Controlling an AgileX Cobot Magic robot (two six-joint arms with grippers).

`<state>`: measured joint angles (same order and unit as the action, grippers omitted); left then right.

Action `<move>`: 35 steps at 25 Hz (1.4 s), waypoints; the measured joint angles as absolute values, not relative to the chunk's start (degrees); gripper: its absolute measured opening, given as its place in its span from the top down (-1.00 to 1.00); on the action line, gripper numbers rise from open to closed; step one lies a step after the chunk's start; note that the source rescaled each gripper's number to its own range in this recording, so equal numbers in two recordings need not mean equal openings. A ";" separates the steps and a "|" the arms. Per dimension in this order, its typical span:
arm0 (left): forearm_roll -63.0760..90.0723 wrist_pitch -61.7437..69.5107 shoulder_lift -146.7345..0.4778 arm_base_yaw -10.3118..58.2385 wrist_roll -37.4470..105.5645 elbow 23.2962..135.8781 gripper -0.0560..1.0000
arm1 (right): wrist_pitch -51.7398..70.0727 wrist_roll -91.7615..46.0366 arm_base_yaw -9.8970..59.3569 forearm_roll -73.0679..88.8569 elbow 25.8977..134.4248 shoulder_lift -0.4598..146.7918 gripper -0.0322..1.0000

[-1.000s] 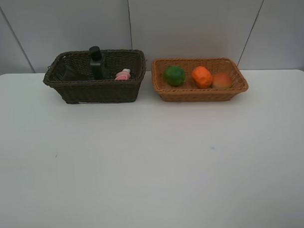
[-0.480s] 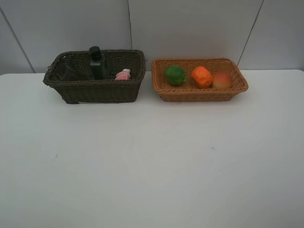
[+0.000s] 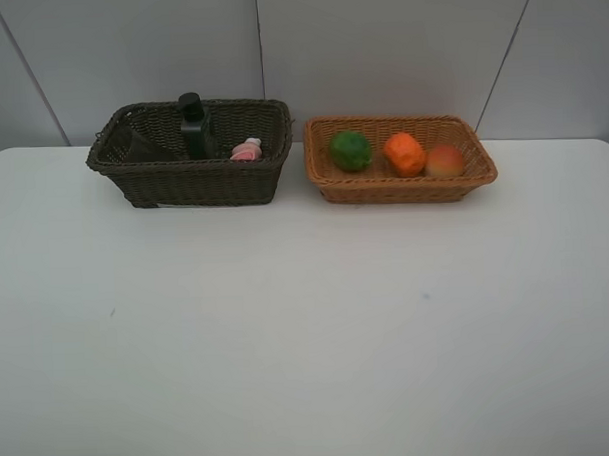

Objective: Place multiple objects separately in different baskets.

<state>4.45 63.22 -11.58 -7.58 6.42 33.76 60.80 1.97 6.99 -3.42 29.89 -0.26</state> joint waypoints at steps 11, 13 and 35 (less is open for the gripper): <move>7.87 61.28 -3.03 -7.36 8.26 29.20 -1.00 | 60.80 1.97 6.99 -3.42 29.89 -0.26 -0.35; 7.87 61.09 -1.50 -6.65 8.26 29.20 -1.00 | 60.80 1.97 6.99 -3.42 29.89 -0.26 -0.35; 5.48 61.03 0.34 -5.78 3.57 29.13 -1.00 | 60.80 1.97 6.99 -3.42 29.89 -0.26 -0.35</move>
